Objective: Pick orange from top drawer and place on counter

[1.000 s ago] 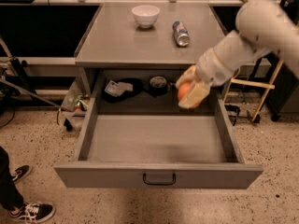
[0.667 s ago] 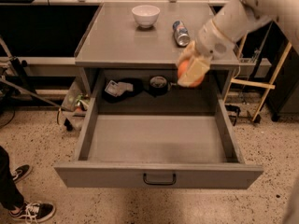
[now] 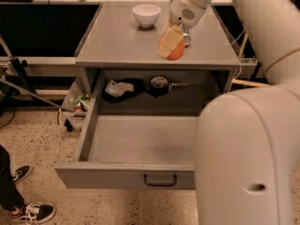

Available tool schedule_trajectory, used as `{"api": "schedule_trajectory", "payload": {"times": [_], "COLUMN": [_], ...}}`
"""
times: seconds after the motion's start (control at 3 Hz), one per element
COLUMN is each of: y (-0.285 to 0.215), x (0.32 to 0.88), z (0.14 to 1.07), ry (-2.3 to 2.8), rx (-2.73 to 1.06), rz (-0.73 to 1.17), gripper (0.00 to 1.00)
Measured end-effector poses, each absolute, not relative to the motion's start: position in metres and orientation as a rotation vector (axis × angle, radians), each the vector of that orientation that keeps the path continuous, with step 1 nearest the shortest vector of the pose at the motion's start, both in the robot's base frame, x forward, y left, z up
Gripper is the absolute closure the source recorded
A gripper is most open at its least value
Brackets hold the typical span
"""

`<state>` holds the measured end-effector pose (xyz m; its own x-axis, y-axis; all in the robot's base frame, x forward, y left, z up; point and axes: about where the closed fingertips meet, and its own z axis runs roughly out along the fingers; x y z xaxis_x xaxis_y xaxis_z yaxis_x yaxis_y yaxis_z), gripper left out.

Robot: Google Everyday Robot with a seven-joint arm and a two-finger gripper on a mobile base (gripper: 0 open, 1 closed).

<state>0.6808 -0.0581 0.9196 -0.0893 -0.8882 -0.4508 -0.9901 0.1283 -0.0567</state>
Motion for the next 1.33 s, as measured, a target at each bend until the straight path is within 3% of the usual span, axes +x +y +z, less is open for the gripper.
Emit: {"api": "schedule_trajectory", "payload": {"times": [0.67, 1.33], "y": [-0.056, -0.042], "x": [0.699, 0.769], "z": [0.946, 0.931], "ry": [1.997, 1.914], "rx": [-1.761, -1.686], "rz": [0.301, 0.193], "gripper": [1.0, 1.0]}}
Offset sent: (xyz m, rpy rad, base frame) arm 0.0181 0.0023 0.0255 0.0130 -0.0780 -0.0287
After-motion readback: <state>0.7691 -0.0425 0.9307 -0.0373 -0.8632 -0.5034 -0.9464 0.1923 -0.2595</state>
